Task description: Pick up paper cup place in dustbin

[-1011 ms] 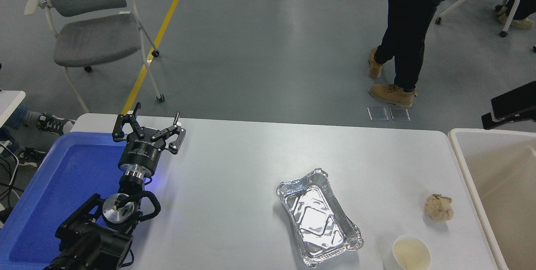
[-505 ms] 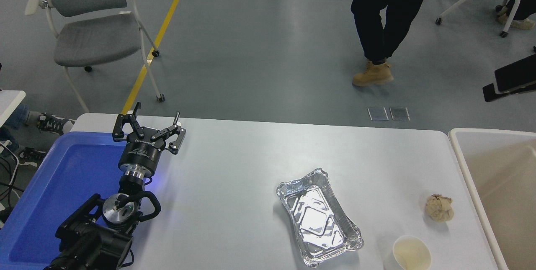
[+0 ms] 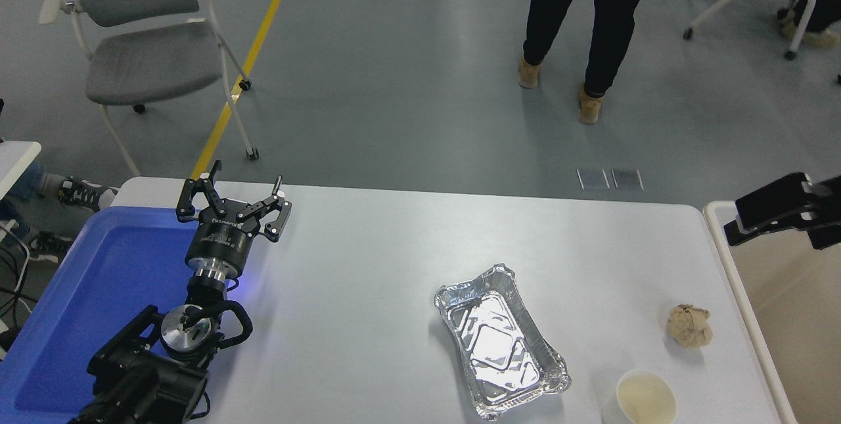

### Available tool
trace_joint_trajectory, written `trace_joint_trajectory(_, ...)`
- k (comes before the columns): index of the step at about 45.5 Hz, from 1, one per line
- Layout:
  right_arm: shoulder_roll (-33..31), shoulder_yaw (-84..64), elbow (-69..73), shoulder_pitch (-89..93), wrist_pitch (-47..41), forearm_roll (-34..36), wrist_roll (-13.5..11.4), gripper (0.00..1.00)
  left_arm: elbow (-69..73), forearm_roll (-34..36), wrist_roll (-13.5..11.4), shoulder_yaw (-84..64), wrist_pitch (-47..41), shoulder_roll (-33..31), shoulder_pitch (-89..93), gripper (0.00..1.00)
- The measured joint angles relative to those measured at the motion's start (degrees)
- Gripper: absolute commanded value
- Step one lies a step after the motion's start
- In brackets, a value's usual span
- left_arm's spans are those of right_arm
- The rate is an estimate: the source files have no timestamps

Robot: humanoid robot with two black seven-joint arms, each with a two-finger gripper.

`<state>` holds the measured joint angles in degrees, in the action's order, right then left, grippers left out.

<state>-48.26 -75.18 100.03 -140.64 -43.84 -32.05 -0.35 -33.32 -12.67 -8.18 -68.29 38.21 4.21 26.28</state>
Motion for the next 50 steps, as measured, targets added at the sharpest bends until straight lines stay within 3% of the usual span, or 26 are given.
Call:
trace_joint_trajectory(22, 3.62, 12.6, -1.2, 30.84, 14.89, -8.17, -0.12, 1.0, -0.06, 0.08, 0.06, 0.0, 0.0, 0.01, 0.0, 0.99)
trace_joint_trajectory(50, 8.67, 19.1, -8.32, 51.41, 28.53, -12.57, -0.08, 1.0, -0.03, 0.1, 0.07, -0.01, 0.02, 0.01, 0.0, 0.99)
